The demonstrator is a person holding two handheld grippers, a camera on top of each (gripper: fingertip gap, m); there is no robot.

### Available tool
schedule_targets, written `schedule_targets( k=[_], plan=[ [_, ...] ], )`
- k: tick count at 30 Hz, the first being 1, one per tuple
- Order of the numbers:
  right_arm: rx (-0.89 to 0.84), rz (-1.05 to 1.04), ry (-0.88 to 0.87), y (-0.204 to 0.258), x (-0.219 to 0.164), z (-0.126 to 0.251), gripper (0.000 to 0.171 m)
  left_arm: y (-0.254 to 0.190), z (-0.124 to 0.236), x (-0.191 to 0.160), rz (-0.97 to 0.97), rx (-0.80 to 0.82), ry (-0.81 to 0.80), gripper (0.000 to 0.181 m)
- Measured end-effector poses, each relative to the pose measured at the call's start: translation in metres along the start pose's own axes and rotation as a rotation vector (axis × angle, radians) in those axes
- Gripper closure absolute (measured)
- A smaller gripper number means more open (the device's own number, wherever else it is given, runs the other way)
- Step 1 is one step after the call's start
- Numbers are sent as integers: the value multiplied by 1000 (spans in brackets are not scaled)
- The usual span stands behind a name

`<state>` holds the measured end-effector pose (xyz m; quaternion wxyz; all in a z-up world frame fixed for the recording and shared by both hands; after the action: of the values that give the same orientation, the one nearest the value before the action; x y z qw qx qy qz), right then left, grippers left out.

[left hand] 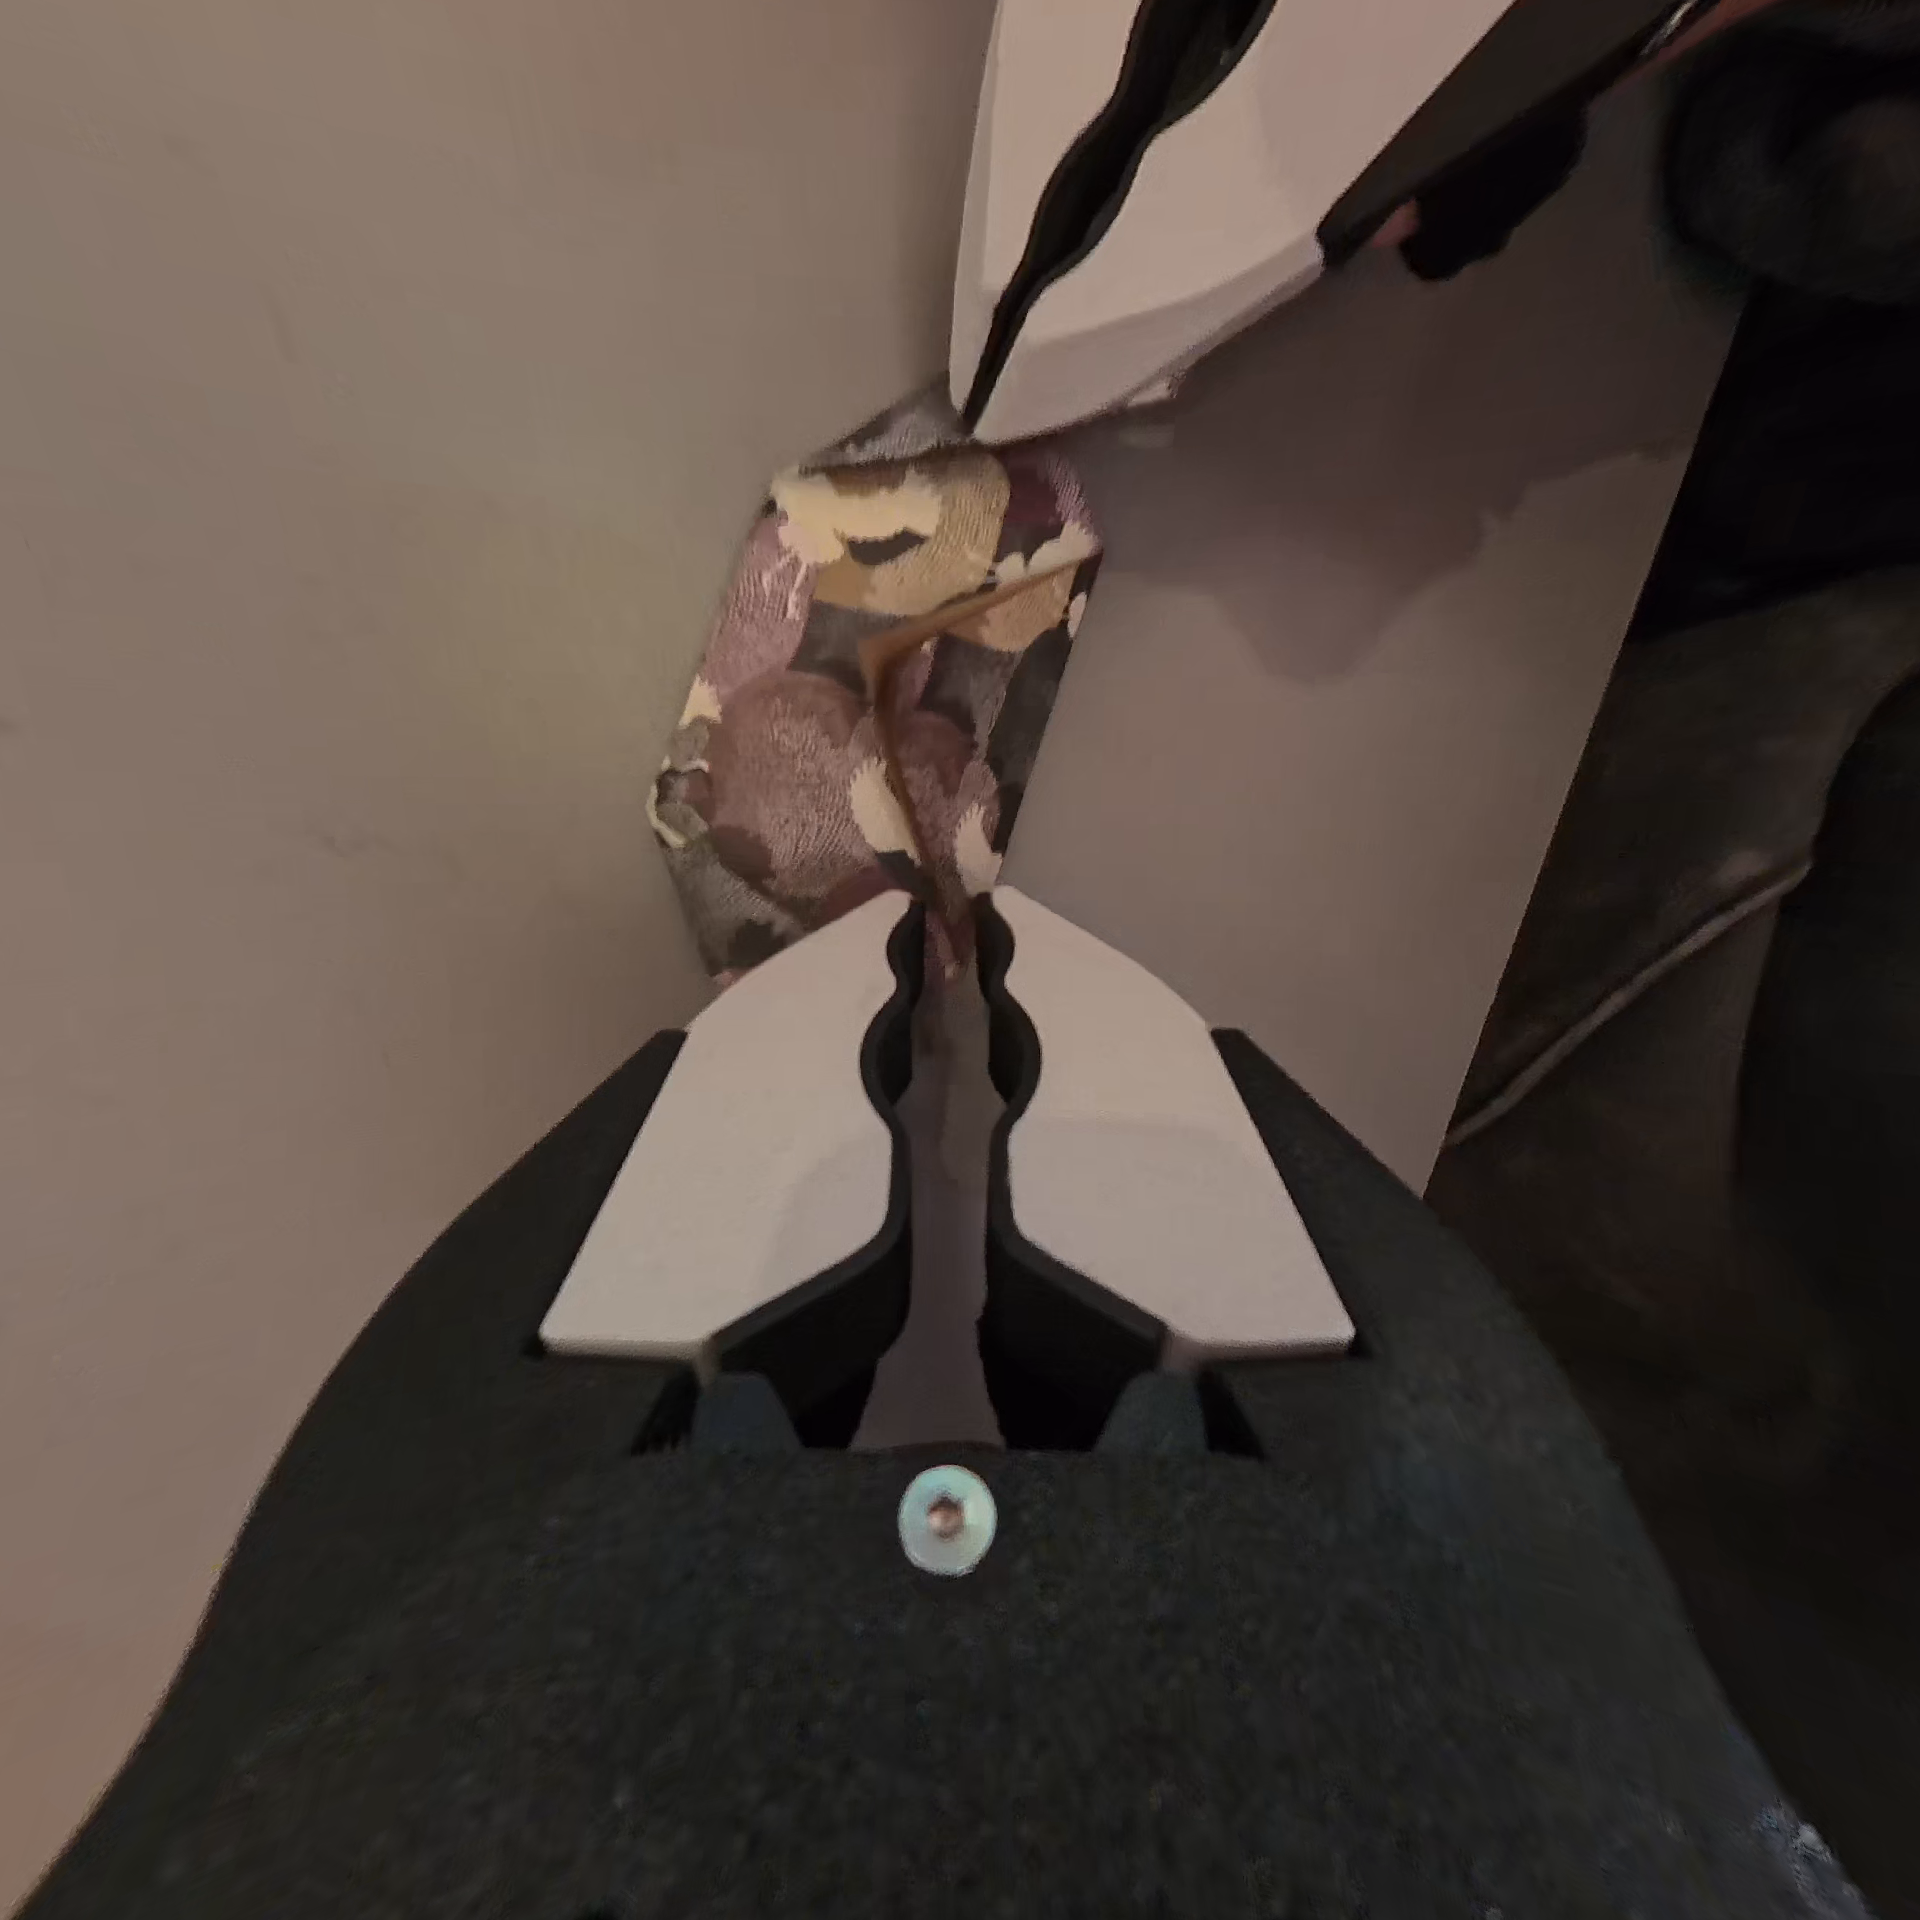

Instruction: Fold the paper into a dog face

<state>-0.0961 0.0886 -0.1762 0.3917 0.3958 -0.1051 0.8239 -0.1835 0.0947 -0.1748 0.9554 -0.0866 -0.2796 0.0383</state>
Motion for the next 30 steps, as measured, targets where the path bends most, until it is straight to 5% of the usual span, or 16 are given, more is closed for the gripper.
schedule_targets(
  k=[22, 30],
  plan=[
    [60, 54, 56, 11, -5, -5, 171, 3, -18, 24, 34, 121, -71, 175],
    [-108, 36, -183, 12, 14, 70, 166, -15, 47, 3, 16, 133, -242, 157]
  ],
)
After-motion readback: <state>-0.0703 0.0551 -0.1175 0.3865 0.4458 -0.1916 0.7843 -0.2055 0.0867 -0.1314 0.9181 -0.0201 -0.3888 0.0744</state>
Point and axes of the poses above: each gripper's, where its closed fingertips meet, z back along the fingers, x out of its top, y = z × x across the jaws, the point moved 1 cm from there along z, back along the fingers, and after that the axes turned 1 degree about z, right-handed, at the moved point
